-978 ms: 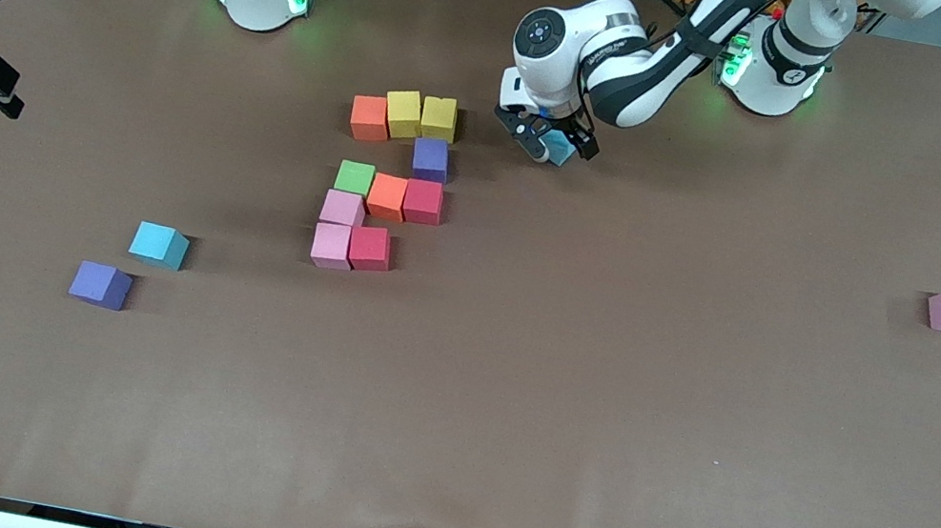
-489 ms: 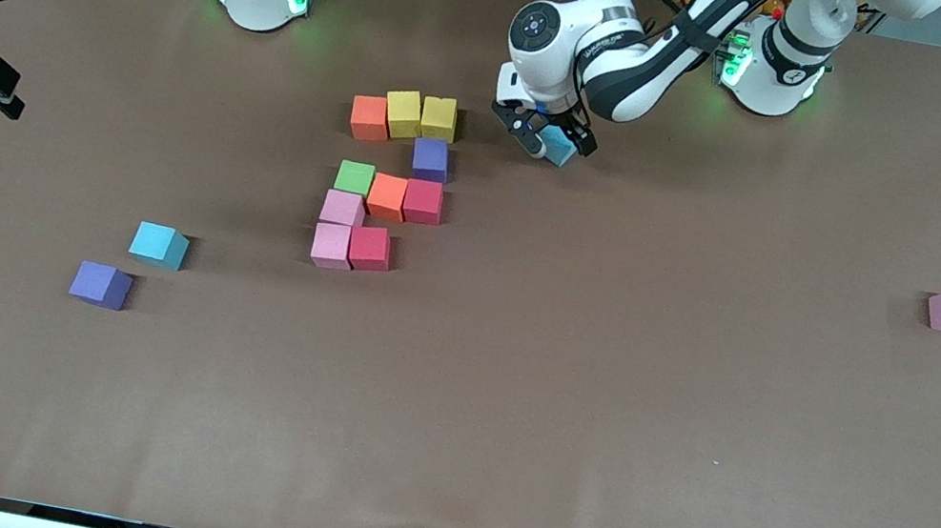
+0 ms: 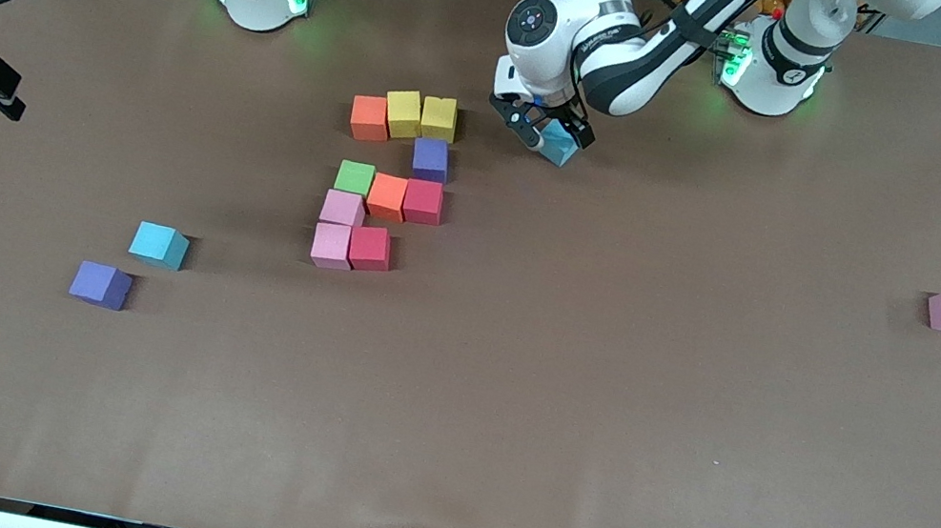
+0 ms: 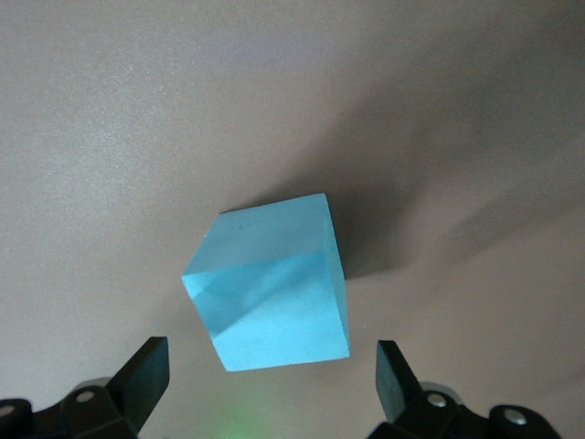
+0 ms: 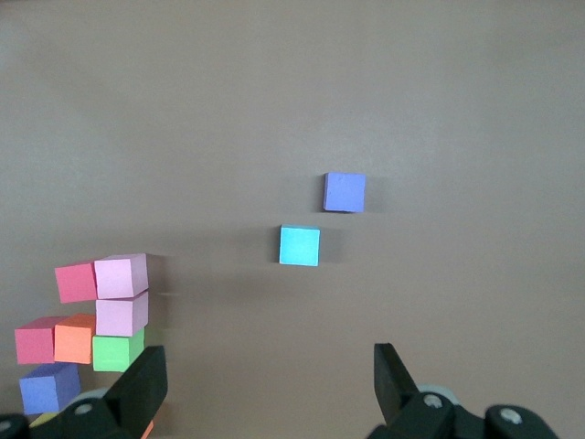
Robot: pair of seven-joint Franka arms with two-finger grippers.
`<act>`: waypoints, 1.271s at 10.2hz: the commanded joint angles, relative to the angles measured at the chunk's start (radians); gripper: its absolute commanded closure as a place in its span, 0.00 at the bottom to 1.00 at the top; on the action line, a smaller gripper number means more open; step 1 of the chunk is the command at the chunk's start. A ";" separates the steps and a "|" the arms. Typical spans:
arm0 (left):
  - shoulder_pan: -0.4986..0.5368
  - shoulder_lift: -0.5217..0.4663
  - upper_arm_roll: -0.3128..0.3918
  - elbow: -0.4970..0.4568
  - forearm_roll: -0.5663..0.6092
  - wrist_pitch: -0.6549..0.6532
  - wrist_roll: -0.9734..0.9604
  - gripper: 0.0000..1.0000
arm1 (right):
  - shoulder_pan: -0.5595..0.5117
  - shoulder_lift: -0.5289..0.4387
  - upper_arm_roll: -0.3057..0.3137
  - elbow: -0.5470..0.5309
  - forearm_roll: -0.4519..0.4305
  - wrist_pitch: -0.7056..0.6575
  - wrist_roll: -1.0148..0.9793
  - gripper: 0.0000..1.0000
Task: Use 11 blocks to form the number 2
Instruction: 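Close the left gripper on the cyan cube and lift it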
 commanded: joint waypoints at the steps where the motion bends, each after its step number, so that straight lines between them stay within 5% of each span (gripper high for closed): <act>1: -0.007 0.000 0.006 0.007 -0.016 -0.012 0.011 0.00 | 0.005 0.004 -0.001 0.005 -0.010 -0.001 -0.003 0.00; 13: -0.019 0.063 0.010 0.012 0.013 0.026 0.010 0.00 | 0.007 0.007 -0.001 0.005 -0.009 -0.001 -0.002 0.00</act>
